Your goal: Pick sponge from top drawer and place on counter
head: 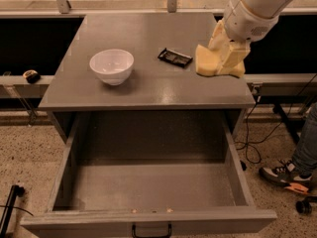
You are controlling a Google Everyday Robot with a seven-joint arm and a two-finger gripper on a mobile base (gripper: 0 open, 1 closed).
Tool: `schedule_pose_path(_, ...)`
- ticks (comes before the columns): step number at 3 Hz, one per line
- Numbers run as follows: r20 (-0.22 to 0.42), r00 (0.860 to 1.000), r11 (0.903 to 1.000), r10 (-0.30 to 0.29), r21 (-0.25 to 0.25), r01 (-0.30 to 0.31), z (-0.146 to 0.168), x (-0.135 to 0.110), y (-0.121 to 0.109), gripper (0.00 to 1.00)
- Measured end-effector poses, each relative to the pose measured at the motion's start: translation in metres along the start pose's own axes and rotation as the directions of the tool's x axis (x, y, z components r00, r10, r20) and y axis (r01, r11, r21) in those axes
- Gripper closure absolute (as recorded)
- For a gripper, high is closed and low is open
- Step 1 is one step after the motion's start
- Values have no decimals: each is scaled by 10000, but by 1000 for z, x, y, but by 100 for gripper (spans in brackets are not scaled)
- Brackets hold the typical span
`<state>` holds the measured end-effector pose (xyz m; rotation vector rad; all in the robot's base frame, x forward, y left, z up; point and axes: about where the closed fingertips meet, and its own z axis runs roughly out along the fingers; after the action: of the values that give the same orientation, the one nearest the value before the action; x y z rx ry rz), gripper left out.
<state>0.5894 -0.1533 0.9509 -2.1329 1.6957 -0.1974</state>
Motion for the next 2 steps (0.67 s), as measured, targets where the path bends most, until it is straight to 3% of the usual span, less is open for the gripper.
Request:
schedule_pose_path(1, 350, 9965, 9971, 762, -5, -763, 31, 5, -21, 100)
schedule_pose_path(2, 643, 9896, 9914, 1289, -306, -1271, 70, 5, -30, 82)
